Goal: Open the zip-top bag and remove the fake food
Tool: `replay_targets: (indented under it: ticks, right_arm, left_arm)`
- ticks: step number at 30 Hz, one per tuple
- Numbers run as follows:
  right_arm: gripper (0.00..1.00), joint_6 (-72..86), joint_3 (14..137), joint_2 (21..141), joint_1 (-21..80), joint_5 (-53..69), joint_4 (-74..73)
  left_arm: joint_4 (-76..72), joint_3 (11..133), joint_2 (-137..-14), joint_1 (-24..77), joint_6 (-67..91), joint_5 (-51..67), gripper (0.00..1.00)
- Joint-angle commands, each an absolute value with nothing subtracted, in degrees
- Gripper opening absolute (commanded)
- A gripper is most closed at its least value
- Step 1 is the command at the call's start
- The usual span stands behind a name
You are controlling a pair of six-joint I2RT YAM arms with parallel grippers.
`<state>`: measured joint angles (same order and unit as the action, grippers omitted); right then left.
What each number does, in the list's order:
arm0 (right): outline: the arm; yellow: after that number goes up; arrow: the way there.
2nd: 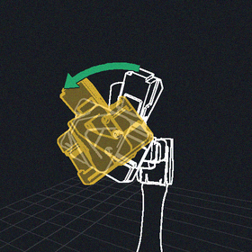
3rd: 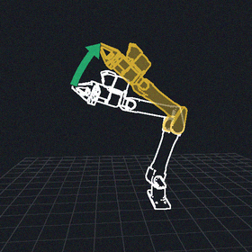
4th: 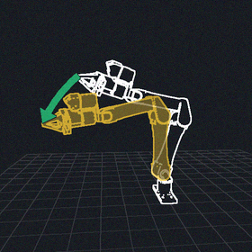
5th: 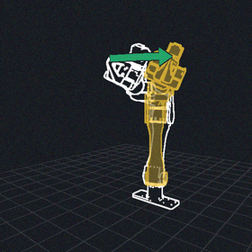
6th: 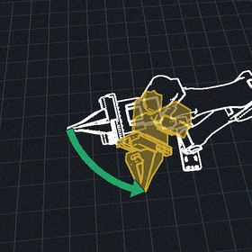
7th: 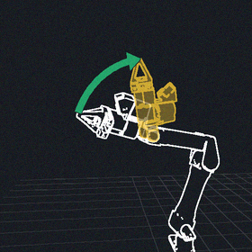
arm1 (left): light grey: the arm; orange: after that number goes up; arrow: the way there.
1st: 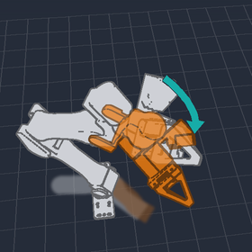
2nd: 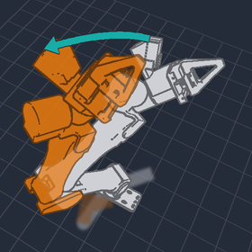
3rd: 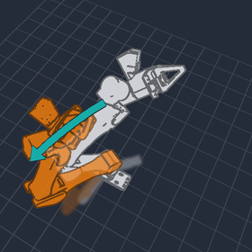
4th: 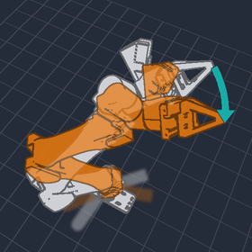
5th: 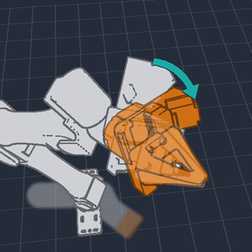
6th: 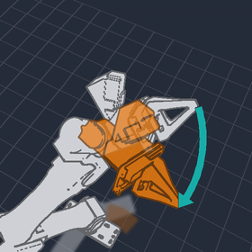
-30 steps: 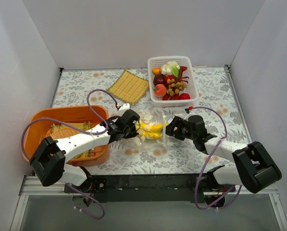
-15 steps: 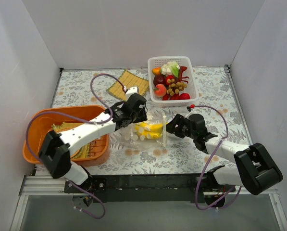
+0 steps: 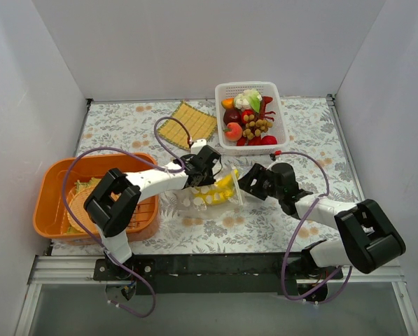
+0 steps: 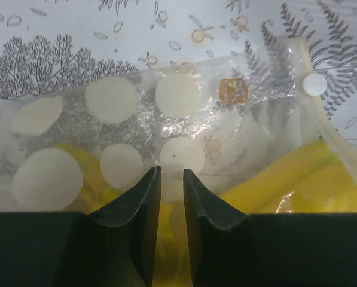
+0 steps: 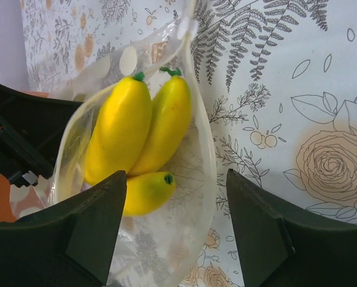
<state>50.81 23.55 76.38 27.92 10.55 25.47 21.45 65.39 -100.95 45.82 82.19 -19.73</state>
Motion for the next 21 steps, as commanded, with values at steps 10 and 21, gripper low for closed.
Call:
replay_targets:
  ticks: [10, 21]
  right_arm:
    - [0.76, 49.4, 25.7, 76.7, 29.6, 10.3, 30.3]
    - [0.75, 46.5, 28.9, 81.8, 29.5, 17.4, 30.9]
  left_arm:
    - [16.7, 58.8, -98.8, 45.7, 85.3, -14.1, 0.17]
    - [19.9, 63.3, -94.7, 45.7, 81.7, -15.3, 0.25]
